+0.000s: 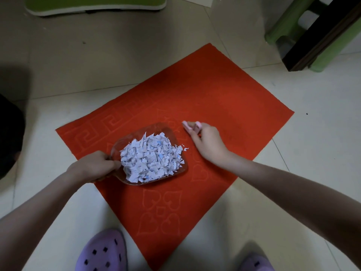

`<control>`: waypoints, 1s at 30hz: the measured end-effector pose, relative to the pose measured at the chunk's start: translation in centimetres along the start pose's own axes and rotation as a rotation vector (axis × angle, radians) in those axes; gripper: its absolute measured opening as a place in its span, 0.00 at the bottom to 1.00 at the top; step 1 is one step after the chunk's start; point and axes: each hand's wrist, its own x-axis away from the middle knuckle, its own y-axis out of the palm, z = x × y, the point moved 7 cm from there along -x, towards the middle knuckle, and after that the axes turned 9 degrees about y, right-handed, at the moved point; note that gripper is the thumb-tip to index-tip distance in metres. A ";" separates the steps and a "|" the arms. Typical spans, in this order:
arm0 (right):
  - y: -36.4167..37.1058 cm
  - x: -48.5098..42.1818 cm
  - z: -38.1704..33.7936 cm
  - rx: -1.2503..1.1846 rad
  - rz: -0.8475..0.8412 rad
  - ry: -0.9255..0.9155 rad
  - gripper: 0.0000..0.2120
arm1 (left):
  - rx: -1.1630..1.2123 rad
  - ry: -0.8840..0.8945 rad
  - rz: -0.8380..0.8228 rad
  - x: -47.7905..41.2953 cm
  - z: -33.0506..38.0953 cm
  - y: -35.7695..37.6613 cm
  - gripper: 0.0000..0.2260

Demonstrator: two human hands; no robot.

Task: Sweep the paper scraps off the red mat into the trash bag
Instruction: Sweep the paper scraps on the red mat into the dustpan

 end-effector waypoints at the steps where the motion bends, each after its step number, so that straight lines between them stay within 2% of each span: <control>1: 0.6 0.9 -0.7 -0.025 -0.026 -0.018 0.12 | 0.005 -0.003 -0.002 0.0 -0.1 0.1 0.15; 5: 0.2 3.3 -1.8 -0.254 -0.048 0.037 0.14 | 0.046 -0.009 -0.007 -0.4 -0.4 1.0 0.15; 10: -4.0 4.4 -0.8 -0.466 0.114 0.067 0.12 | 0.143 0.016 0.029 -0.9 -0.4 2.1 0.15; 16: -9.3 4.3 1.7 -0.563 0.310 0.074 0.11 | 0.312 0.076 0.070 -1.4 -0.6 3.0 0.14; 20: -10.3 2.9 4.6 -0.506 0.363 0.122 0.12 | 0.402 0.134 0.119 -1.2 -0.3 2.5 0.14; 23: -9.1 1.4 6.4 -0.280 0.326 0.173 0.15 | 0.491 0.193 0.159 -0.6 0.6 2.0 0.14; 26: -8.1 0.1 6.3 -0.077 0.301 0.160 0.15 | 0.480 0.229 0.139 -0.8 1.7 2.0 0.14; 30: -5.6 -0.7 5.5 -0.034 0.213 0.135 0.14 | 0.453 0.235 0.120 -1.2 2.3 2.0 0.14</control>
